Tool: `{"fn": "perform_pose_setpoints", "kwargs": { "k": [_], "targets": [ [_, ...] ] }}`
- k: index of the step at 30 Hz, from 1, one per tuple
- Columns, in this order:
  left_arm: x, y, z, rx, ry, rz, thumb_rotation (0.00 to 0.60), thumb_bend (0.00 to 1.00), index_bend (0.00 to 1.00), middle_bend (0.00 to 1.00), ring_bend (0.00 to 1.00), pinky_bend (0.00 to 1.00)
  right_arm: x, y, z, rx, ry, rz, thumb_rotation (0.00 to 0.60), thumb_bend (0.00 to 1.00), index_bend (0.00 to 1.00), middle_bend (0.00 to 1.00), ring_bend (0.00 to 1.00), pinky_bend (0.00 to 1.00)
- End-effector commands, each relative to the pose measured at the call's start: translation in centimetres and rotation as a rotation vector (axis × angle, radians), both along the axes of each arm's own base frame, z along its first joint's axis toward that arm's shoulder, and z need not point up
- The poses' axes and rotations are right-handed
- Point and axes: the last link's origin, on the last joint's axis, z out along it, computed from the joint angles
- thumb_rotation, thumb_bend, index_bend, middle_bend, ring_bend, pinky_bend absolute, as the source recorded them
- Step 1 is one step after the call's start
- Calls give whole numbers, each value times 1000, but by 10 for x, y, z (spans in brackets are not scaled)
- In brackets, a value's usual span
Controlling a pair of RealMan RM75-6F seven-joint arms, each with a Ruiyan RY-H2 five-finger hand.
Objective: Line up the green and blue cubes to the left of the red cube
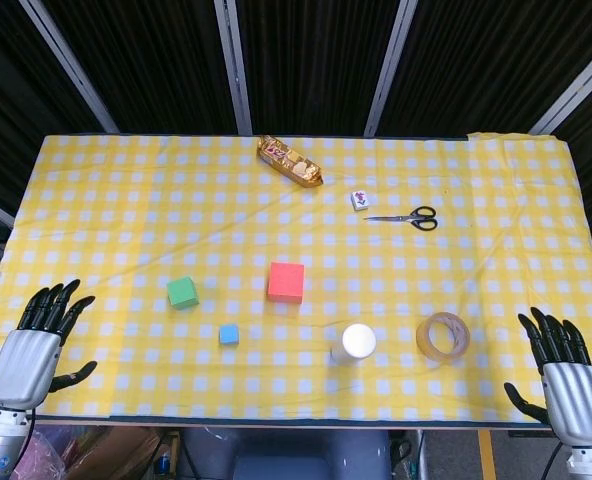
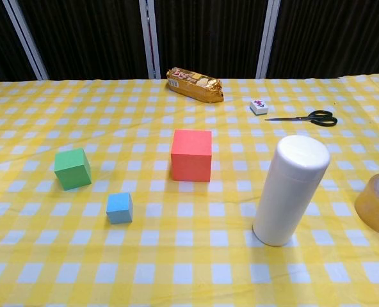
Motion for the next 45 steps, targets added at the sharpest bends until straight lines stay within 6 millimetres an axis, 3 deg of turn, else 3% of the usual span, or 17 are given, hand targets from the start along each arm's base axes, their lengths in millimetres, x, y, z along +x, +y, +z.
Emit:
{"fn": "perform_pose_setpoints", "kwargs": {
  "k": [1, 34, 45],
  "targets": [
    [0, -1, 0, -3, 2, 3, 600, 121, 143, 0, 0, 0, 0, 1, 1, -1, 0, -1, 600, 282, 29, 0, 0, 0],
    [-3, 4, -2, 30, 8, 47, 600, 121, 164, 0, 0, 0, -2, 5, 5, -4, -6, -9, 600, 282, 33, 0, 0, 0],
    [7, 29, -14, 81, -44, 120, 600, 121, 252, 0, 0, 0, -1, 9, 7, -4, -24, -1, 600, 282, 33, 0, 0, 0]
  ]
}}
